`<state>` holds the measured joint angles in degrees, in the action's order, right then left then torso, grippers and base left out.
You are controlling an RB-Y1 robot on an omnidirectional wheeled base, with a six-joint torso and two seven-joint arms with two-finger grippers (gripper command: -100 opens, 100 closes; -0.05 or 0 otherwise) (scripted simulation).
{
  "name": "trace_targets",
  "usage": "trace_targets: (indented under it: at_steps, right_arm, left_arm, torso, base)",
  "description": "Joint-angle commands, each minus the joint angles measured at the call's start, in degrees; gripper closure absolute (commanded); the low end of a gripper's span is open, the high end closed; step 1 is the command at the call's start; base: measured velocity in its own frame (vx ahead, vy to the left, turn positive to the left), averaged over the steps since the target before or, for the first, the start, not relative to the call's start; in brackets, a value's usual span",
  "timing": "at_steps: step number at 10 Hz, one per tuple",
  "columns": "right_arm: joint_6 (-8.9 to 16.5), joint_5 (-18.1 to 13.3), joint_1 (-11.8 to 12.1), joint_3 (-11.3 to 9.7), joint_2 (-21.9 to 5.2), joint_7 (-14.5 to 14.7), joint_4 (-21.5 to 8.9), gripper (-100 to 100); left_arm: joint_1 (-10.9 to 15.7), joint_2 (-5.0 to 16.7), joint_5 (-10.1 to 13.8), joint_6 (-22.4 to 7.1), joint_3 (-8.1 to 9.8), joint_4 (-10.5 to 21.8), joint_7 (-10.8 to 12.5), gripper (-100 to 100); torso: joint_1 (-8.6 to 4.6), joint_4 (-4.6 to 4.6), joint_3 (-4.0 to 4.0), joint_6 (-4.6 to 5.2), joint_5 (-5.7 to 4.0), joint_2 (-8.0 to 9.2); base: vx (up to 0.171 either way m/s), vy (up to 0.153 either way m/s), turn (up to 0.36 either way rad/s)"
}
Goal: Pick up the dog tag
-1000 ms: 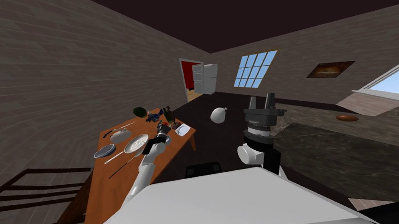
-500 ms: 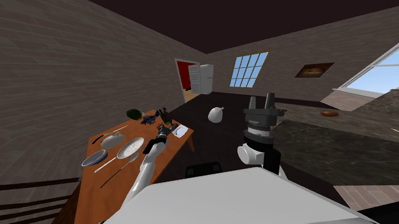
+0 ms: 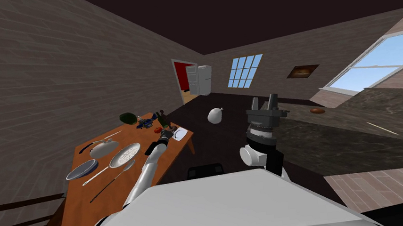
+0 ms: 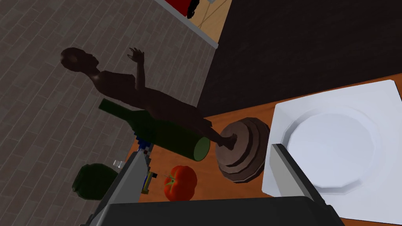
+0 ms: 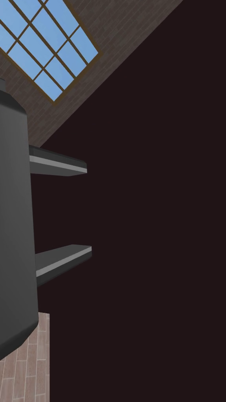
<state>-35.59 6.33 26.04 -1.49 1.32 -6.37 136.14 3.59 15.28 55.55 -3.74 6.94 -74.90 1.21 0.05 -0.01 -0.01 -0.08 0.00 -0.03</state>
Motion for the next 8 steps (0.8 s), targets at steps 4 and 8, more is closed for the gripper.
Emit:
trace_targets:
  at_steps: [4,8]
  right_arm:
    - [0.00,0.00,0.00,0.00,0.00,0.00,0.00,0]
    - [0.00,0.00,0.00,0.00,0.00,0.00,0.00,0]
  left_arm:
    - [1.76,1.12,4.94,-2.19,0.63,7.24,-0.01,-100]
    - [3.13,1.86,8.71,-4.39,1.75,12.73,-0.11,-100]
  torso:
    - [0.02,0.00,-0.01,0.01,0.00,-0.02]
    - [0.05,0.00,0.00,-0.01,0.01,-0.01]
  base:
    - [0.015,0.010,-0.102]
    - [0.016,0.016,-0.096]
